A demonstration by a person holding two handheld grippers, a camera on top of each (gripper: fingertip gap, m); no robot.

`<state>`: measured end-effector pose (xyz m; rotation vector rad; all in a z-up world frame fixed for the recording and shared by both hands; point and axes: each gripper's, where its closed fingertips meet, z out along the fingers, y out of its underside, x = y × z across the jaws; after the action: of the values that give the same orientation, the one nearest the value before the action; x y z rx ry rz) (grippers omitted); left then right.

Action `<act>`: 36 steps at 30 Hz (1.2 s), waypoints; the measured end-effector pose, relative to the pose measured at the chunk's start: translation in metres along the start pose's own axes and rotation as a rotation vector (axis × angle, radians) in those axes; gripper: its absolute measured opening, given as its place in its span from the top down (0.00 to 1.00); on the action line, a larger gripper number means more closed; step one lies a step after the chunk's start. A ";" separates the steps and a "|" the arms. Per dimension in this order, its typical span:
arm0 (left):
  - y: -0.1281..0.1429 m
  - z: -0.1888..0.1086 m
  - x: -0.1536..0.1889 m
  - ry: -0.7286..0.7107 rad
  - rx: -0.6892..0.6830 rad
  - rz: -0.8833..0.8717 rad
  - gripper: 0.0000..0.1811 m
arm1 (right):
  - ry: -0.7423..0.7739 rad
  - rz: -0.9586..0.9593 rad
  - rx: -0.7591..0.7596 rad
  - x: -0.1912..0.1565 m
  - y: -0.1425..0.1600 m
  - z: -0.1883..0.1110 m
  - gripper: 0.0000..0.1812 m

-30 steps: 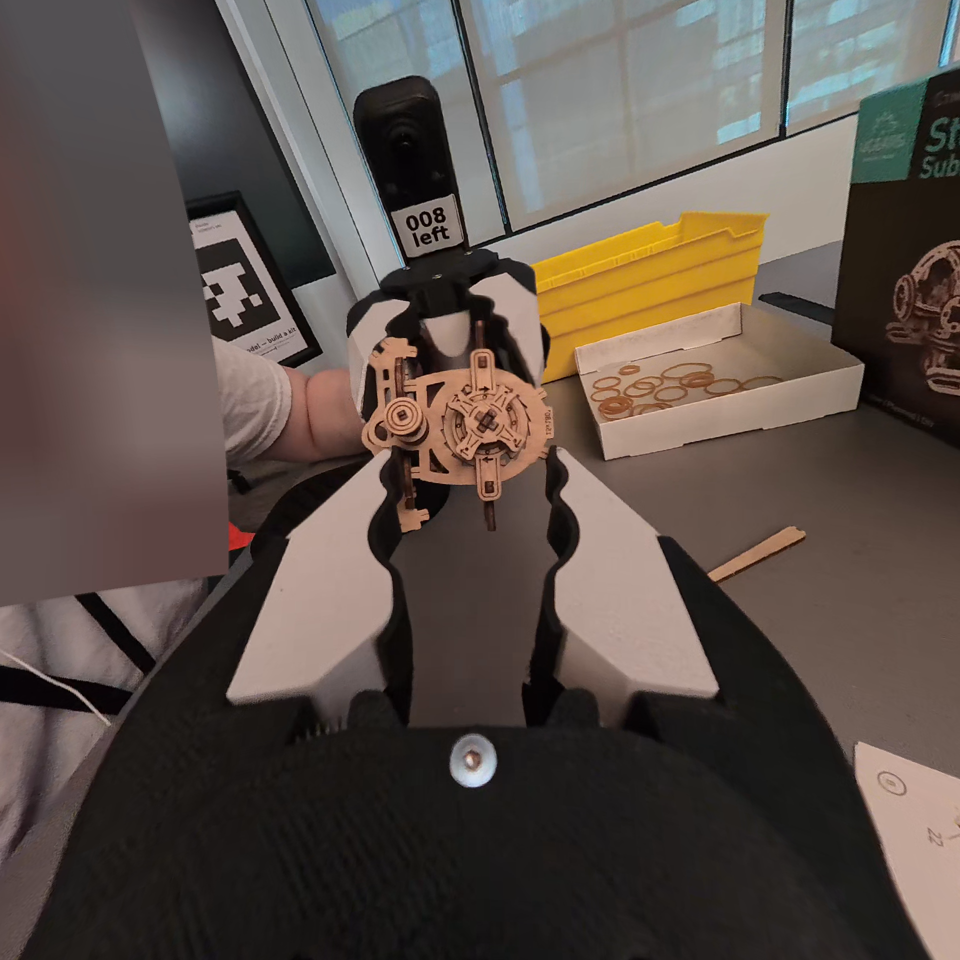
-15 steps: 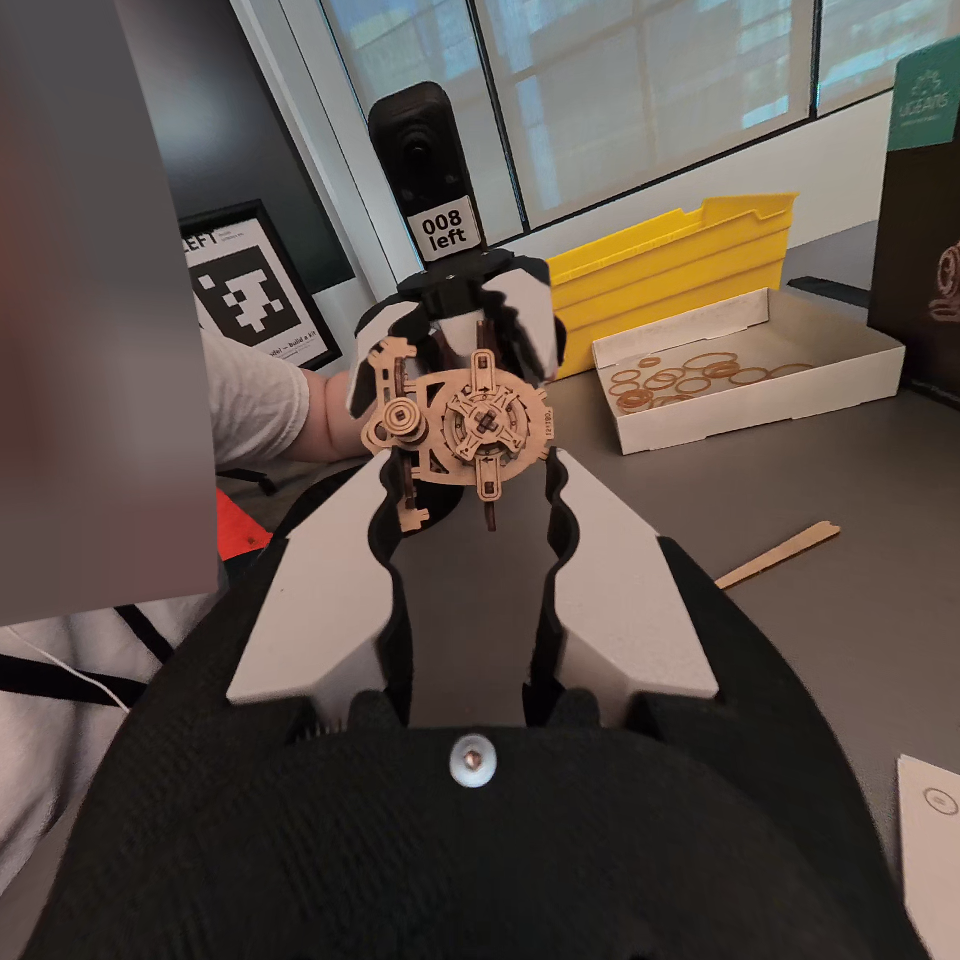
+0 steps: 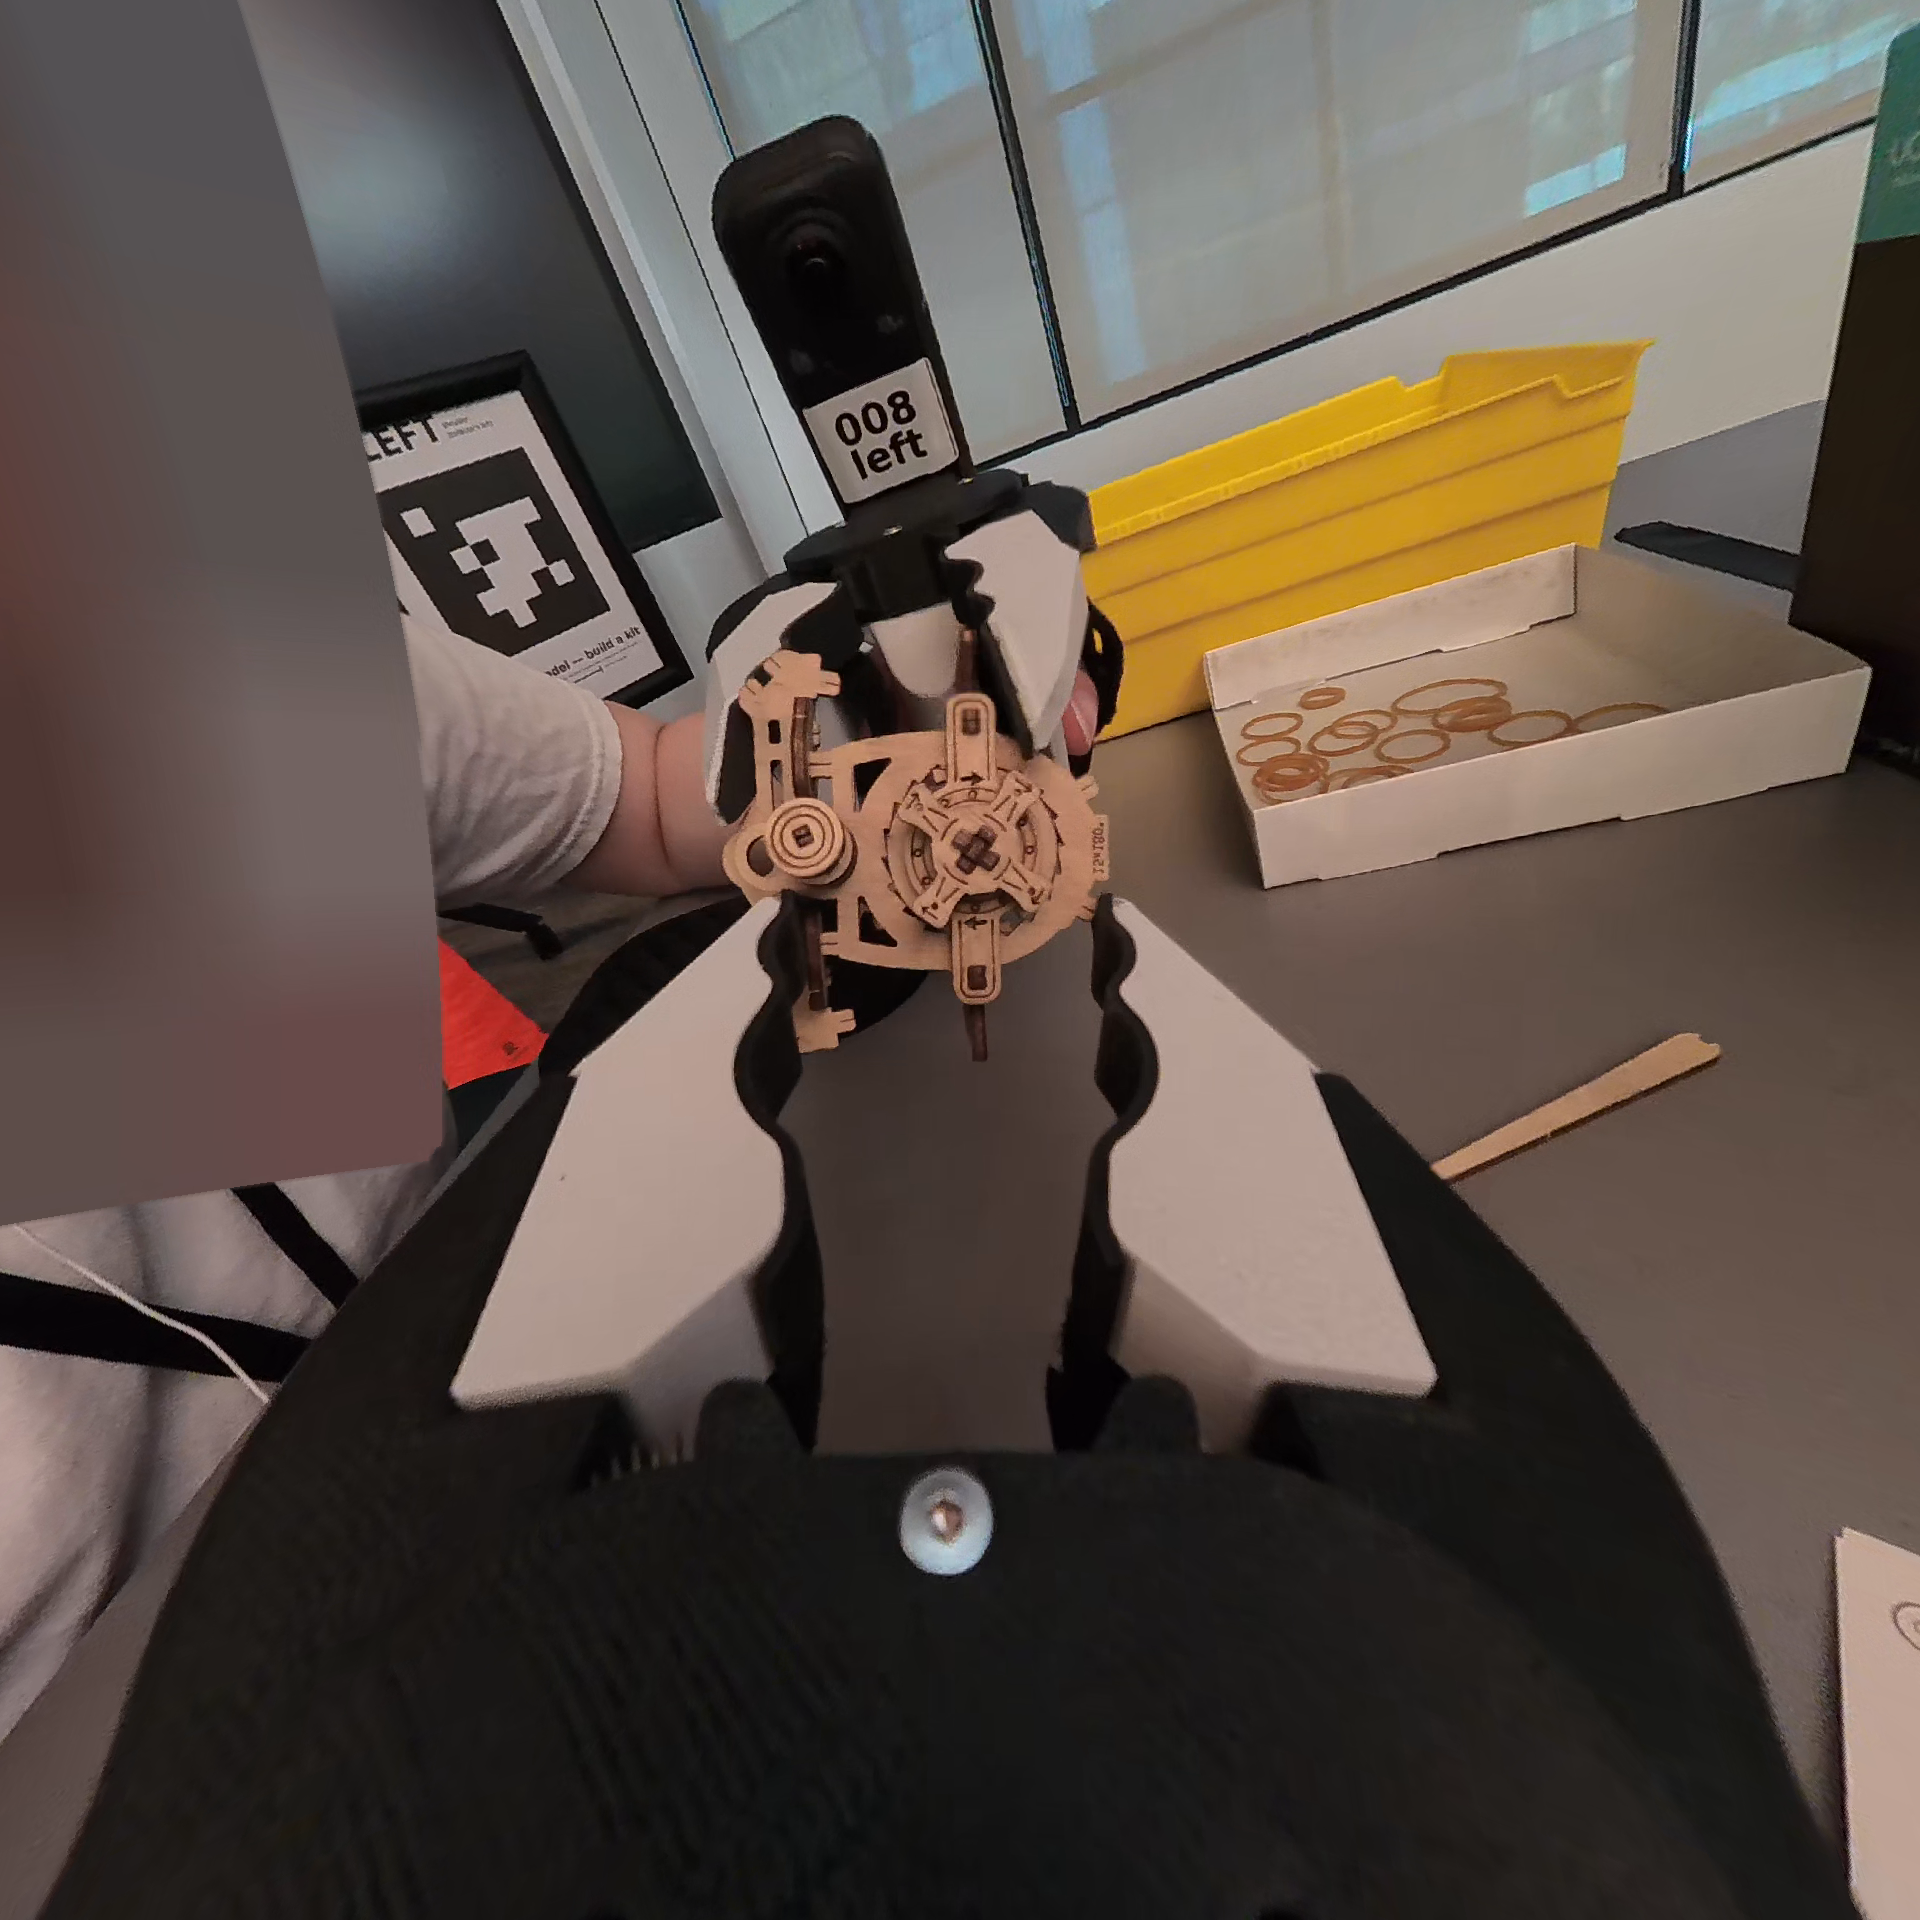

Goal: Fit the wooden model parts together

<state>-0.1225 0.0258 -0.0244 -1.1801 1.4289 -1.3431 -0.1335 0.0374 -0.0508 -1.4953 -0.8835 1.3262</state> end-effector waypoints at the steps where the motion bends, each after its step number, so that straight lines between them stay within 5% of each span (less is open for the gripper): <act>1: 0.001 0.000 -0.001 0.002 -0.003 -0.014 0.72 | -0.001 0.008 -0.007 0.001 0.002 0.000 0.70; 12: 0.017 0.001 -0.005 0.035 -0.047 -0.118 0.73 | -0.051 0.062 -0.092 0.004 0.014 -0.006 0.67; 17: 0.034 0.006 -0.004 -0.005 -0.142 0.022 0.73 | -0.093 0.061 -0.054 0.000 0.004 -0.012 0.59; 24: 0.054 0.017 0.006 -0.058 -0.262 0.298 0.73 | 0.007 -0.183 -0.195 0.001 0.021 -0.008 0.68; 36: 0.062 0.021 0.021 -0.019 -0.286 0.421 0.74 | -0.017 -0.299 -0.297 -0.006 0.042 -0.003 0.75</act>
<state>-0.1125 -0.0002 -0.0868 -0.9866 1.7788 -0.8559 -0.1341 0.0176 -0.0888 -1.5023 -1.3039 1.0216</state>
